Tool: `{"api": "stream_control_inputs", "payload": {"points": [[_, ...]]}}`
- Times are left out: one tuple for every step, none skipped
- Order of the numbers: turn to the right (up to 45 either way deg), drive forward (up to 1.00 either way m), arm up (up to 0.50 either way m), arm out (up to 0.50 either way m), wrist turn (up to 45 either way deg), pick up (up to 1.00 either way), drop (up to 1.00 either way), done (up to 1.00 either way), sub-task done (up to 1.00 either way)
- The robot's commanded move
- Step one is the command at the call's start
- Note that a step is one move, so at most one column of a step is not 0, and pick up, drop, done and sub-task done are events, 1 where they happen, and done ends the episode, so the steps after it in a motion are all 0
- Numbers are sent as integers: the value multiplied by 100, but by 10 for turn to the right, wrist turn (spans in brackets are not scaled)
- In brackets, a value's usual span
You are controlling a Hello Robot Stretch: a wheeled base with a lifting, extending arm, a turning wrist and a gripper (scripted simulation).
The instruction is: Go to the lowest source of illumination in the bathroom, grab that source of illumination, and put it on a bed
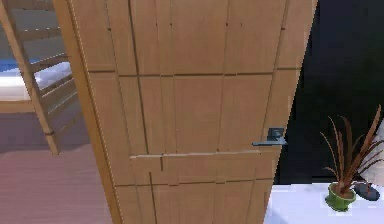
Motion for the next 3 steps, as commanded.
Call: {"api": "stream_control_inputs", "payload": {"points": [[0, 20, 0, 0, 0, 0, 0, 0, 0], [-360, 0, 0, 0, 0, 0, 0, 0, 0], [0, 25, 0, 0, 0, 0, 0, 0, 0]]}}
